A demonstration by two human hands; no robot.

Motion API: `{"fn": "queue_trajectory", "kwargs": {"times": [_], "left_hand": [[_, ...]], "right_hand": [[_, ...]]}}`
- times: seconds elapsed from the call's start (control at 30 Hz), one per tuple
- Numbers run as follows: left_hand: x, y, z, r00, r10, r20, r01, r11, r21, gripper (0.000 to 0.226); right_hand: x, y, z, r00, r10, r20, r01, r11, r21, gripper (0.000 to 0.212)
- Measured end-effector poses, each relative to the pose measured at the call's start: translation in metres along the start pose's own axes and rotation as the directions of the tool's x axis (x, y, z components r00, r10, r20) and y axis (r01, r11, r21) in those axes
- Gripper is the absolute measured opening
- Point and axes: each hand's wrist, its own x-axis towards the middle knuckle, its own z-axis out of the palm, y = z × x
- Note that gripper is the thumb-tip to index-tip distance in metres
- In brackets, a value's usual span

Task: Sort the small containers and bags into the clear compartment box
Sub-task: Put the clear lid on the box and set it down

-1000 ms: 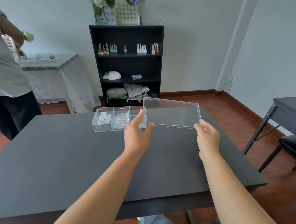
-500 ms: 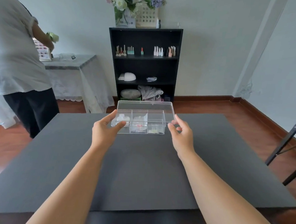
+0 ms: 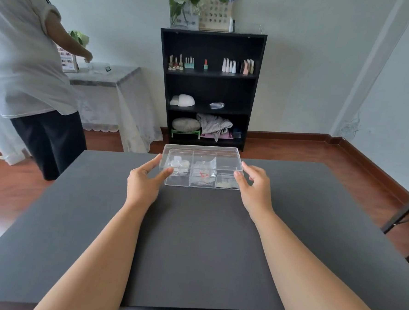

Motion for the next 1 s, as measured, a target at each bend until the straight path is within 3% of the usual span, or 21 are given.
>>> {"fn": "queue_trajectory", "kwargs": {"times": [0.77,1.0], "left_hand": [[0.013,-0.008,0.009,1.000,-0.004,0.008,0.003,1.000,0.021,0.060],[0.008,-0.014,0.002,0.996,0.016,0.090,-0.014,1.000,-0.017,0.065]], "right_hand": [[0.006,0.007,0.005,0.998,0.041,-0.037,-0.039,0.999,0.033,0.038],[0.002,0.005,0.002,0.999,0.042,-0.025,-0.040,0.997,0.062,0.037]]}}
